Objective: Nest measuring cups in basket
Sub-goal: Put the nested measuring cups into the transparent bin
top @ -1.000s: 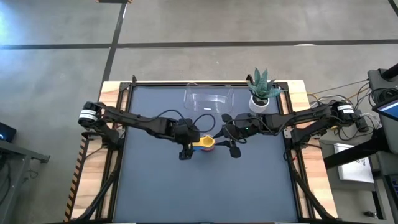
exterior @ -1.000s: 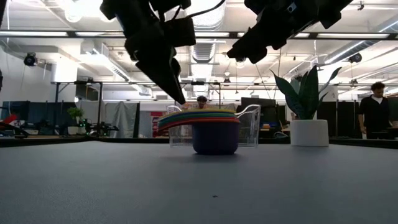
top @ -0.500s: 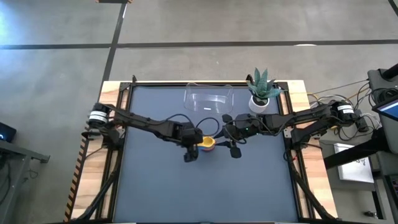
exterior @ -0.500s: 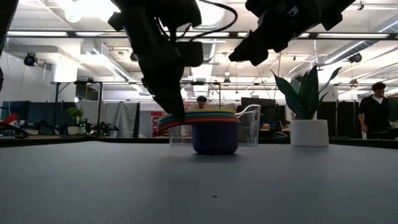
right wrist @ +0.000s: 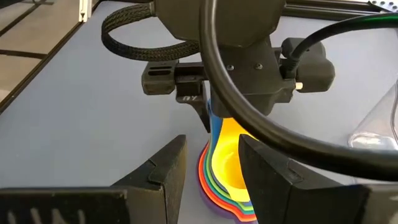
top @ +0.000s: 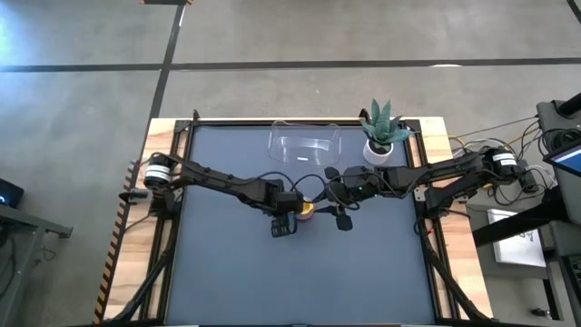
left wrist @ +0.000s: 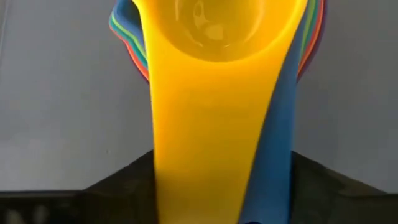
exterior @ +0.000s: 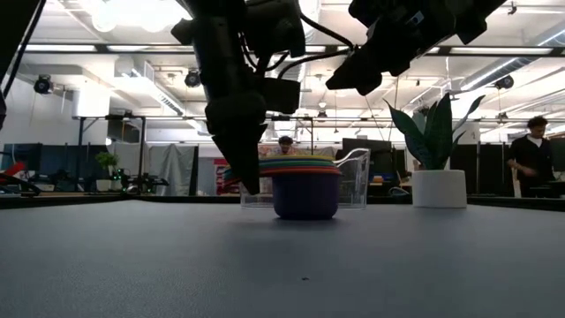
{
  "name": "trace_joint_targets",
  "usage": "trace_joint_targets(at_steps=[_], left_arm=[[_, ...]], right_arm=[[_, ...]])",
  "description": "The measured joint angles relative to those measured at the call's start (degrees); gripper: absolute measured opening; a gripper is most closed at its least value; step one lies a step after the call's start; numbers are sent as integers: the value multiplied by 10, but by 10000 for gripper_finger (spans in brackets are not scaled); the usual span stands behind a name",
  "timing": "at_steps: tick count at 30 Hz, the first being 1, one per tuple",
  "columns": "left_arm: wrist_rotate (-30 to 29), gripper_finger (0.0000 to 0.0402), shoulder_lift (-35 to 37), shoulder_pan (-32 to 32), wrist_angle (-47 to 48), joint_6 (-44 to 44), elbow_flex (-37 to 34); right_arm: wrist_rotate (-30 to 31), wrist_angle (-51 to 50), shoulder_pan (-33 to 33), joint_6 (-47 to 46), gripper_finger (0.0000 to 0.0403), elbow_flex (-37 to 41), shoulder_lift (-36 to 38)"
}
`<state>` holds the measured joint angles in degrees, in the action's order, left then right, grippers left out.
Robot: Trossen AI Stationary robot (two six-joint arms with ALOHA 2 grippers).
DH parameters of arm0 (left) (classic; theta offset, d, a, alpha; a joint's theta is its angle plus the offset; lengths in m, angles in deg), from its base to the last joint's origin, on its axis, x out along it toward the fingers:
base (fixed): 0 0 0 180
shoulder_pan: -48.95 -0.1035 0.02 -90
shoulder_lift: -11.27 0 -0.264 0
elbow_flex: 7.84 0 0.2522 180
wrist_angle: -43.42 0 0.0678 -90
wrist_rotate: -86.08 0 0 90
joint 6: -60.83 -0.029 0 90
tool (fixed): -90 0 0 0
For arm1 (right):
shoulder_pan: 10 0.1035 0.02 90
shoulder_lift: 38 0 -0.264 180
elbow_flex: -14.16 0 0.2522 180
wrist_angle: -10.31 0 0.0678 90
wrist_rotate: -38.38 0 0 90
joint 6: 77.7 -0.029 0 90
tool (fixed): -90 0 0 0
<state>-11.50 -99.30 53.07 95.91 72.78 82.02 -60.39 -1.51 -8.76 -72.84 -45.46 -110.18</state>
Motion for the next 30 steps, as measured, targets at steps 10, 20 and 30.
trace_joint_targets(at_steps=[10,20,30], left_arm=[[24,126,0,0,3,-9,-6],[8,126,0,0,3,-20,-6],[-24,126,15,-1,5,-38,0]], right_arm=[[0,1,0,0,137,0,0],[-2,1,0,-4,137,0,0],[-2,2,0,-4,137,0,0]])
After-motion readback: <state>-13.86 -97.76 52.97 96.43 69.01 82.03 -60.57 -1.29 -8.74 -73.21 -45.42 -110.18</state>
